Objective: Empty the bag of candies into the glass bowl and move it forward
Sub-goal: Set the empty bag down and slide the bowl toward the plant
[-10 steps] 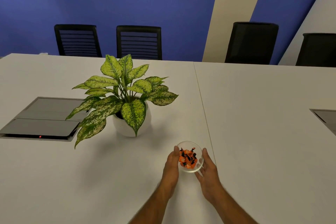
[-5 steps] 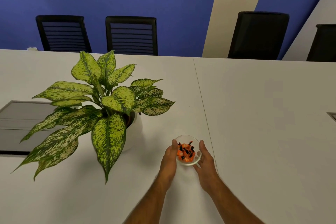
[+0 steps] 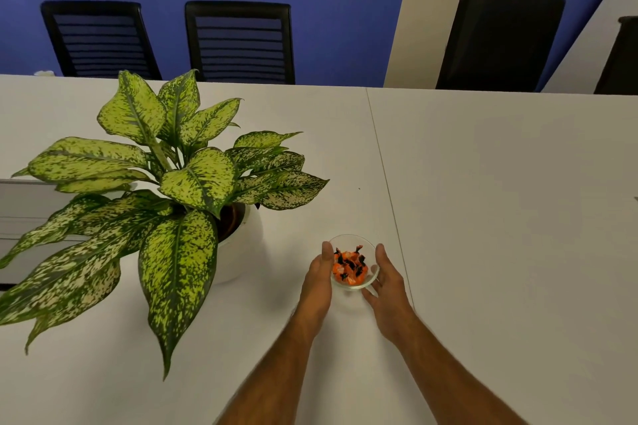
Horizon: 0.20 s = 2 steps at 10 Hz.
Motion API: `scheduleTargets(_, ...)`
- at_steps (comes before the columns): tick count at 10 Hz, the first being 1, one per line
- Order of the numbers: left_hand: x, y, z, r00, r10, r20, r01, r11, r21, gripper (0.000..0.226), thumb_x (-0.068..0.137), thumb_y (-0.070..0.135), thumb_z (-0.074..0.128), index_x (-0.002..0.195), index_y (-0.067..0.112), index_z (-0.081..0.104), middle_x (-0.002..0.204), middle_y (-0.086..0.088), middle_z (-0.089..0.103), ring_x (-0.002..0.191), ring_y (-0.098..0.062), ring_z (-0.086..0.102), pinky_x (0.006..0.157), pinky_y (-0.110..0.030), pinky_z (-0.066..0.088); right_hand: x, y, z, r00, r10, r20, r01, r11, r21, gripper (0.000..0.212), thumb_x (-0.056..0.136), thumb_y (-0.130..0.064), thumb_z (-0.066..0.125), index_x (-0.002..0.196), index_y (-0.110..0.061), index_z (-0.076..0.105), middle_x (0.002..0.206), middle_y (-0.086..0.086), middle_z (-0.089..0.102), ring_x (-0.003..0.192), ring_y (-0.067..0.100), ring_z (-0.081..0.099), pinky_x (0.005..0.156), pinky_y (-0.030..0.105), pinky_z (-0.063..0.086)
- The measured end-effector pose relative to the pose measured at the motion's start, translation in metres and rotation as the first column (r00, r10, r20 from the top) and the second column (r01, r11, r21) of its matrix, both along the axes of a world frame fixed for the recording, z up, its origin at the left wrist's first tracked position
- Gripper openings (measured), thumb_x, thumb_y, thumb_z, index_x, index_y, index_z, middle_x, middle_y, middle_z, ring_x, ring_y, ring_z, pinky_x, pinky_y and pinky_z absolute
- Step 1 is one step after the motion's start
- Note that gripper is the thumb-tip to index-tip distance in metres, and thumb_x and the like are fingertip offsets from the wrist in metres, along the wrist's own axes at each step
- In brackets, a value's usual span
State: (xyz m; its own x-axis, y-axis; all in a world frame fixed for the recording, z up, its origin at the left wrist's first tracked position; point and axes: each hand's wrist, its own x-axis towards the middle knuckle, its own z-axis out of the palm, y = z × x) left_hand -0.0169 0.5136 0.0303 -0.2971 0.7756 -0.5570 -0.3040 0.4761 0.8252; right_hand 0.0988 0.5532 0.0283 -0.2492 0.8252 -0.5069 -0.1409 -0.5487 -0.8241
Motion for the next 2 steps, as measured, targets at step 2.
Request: scheduleTargets(2, 0.0007, -0.0027, 0.0019, 0.999, -0.032, -0.017, 0.032, 0.999, 0.004, 0.110, 0.063, 0.092, 0.029, 0.151, 0.027, 0.035, 0.156, -0.002, 0.042, 0.144, -0.024, 0.037, 0.123, -0.049, 0.025, 0.0019, -0.0029, -0.0012, 0.999, -0.019, 0.032, 0.019, 1.000, -0.001, 0.072, 0.088, -0.062, 0.046, 0.149, -0.027, 0.028, 0.155, 0.005, 0.036, 0.138, 0.022, 0.038, 0.111, 0.044, 0.031)
